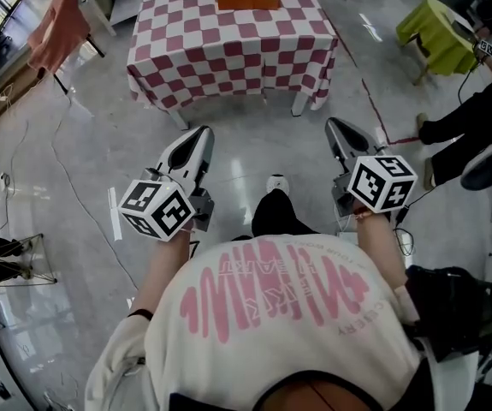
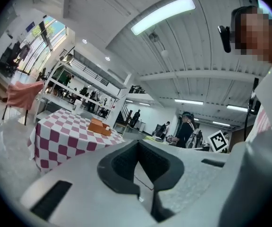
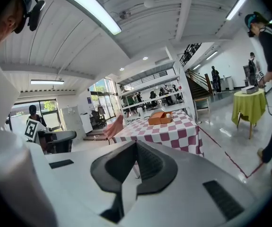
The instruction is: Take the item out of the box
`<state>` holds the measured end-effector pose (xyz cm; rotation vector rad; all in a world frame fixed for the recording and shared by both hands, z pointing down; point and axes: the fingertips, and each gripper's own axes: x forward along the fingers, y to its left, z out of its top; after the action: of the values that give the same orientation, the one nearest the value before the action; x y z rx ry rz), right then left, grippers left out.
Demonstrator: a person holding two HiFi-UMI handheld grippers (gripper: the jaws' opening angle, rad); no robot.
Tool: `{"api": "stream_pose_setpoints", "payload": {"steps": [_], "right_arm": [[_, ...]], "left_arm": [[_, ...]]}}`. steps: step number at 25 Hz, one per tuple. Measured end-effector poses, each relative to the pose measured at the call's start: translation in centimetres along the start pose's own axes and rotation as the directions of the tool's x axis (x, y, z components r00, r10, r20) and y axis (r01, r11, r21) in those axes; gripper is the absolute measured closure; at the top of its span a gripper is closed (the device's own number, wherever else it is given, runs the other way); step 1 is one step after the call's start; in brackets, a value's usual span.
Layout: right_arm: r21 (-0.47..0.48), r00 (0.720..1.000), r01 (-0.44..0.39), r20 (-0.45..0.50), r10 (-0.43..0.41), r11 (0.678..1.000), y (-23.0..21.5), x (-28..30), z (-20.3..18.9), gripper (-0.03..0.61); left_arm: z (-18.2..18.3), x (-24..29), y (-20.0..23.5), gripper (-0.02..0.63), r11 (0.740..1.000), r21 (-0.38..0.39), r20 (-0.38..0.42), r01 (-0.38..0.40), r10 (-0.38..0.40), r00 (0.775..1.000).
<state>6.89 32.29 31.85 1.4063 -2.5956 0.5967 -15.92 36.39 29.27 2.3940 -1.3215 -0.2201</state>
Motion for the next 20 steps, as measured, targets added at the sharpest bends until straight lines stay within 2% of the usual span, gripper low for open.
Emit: {"api": "stream_pose_setpoints", "payload": {"steps": [6, 8, 20], "right_arm": [[-0.007, 1.000, -0.013, 0.010, 0.013, 1.000, -3.6, 4.6, 1.9, 0.572], [-0.007, 1.000, -0.019, 0.014, 0.019, 1.000, -5.3, 6.8, 3.2, 0.572], [-0.040, 0.996, -0.090, -0.002, 0.090, 0.995, -14.5, 21.7, 11.8, 0.572]], "left_arm": [[1.6, 4.9, 2.0, 0.606, 1.000, -0.021, 0.039, 0.014, -0.013, 0.999], [2.3, 7.2, 2.9, 0.606, 1.000, -0.005, 0.036, 0.009, -0.009, 0.999], [7.4, 22.2, 10.7, 0.606, 0.999, -0.041, 0.062, -0.033, 0.035, 0.997]]}}
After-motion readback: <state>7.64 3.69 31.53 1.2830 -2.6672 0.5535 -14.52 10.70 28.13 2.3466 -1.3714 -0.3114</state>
